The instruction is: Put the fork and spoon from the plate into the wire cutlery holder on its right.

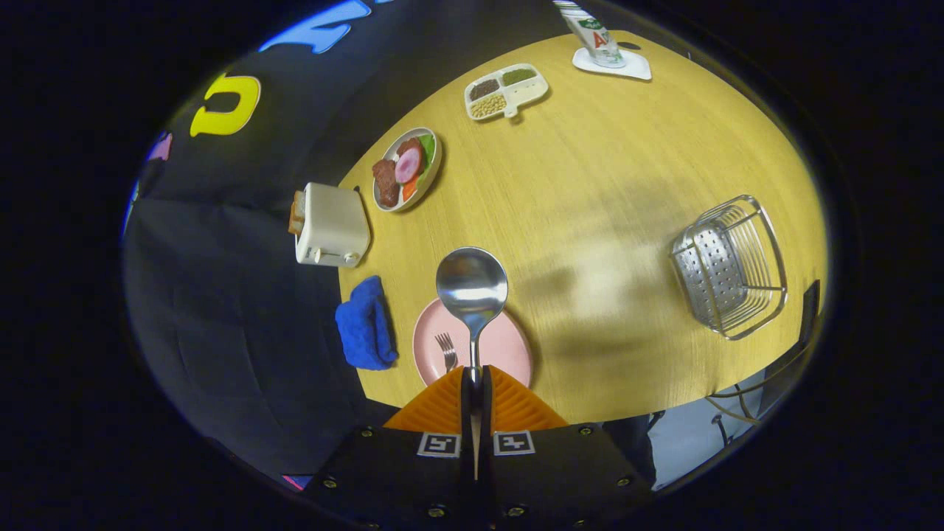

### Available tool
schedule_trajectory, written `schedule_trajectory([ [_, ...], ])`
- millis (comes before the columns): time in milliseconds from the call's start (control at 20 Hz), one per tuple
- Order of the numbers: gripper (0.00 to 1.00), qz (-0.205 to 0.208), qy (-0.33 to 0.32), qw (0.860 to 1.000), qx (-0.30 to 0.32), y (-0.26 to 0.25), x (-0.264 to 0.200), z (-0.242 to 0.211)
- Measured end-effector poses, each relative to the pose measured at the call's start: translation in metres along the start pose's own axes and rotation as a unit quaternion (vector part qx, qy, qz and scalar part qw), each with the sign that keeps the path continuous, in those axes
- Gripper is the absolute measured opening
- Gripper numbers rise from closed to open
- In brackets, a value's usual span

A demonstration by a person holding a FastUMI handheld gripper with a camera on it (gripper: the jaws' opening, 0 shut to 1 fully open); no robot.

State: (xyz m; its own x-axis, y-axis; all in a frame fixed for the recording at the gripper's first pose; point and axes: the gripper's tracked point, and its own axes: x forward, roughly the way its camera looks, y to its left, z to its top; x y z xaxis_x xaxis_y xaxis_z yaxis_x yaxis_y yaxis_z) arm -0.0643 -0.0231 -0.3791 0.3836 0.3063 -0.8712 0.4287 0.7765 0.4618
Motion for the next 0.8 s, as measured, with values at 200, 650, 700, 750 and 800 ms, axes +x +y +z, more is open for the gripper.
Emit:
schedule_trajectory([
  [200,0.02,-0.015,-0.027,0.999,0.035,-0.044,-0.039,0.022],
  [650,0.02,-0.081,-0.016,0.994,0.067,-0.135,-0.085,0.021],
  [700,0.02,-0.083,-0.008,0.994,0.072,-0.139,-0.086,0.020],
  [750,0.02,-0.087,0.001,0.993,0.077,-0.144,-0.086,0.019],
  [800,0.02,-0.092,0.009,0.993,0.078,-0.148,-0.085,0.017],
])
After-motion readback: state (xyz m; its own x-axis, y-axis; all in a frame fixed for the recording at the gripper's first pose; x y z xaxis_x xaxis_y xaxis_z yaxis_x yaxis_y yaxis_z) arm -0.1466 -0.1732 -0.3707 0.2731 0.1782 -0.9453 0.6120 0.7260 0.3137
